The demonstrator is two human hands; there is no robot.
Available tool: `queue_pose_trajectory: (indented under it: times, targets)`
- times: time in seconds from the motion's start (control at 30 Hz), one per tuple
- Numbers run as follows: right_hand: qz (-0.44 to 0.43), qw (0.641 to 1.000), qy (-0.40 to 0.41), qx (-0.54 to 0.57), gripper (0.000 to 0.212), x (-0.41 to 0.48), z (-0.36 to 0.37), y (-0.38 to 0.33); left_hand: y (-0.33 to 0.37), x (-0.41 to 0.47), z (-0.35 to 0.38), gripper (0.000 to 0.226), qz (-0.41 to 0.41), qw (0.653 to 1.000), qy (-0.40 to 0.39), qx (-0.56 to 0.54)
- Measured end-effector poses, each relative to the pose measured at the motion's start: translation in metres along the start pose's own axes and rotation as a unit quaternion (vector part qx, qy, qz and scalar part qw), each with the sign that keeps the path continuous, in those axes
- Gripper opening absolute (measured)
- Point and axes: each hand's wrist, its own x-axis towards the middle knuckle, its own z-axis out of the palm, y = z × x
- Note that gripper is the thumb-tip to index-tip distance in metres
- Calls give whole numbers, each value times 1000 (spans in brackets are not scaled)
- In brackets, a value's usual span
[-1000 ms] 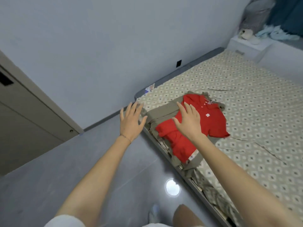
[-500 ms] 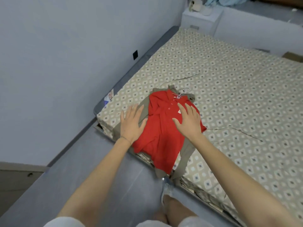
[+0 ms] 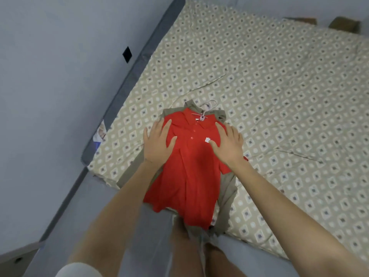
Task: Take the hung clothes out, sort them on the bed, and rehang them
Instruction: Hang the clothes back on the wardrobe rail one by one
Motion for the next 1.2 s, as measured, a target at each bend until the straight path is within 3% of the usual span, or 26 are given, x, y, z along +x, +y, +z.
queue_pose_trajectory:
  times: [0.2, 0.4, 0.7, 0.97, 1.07, 1.2]
  targets:
    - [85, 996, -30, 25, 68, 72, 60, 20, -38, 85, 82, 74, 11, 995, -99, 24]
    - [145, 987, -64, 38, 67, 139, 127, 49, -64, 164, 166, 72, 43, 991, -127, 30]
    - [157, 986, -49, 40, 70, 210, 203, 92, -85, 216, 272, 64, 60, 987, -141, 37]
    - [164, 985, -27, 49, 68, 220, 232, 113, -92, 232, 304, 55, 68, 994, -78, 39]
    - [176, 984, -8, 34, 63, 217, 228, 110, -90, 236, 296, 57, 45, 991, -112, 63]
    - [194, 981, -5, 27, 58, 208, 206, 101, -82, 234, 266, 59, 45, 990, -131, 14]
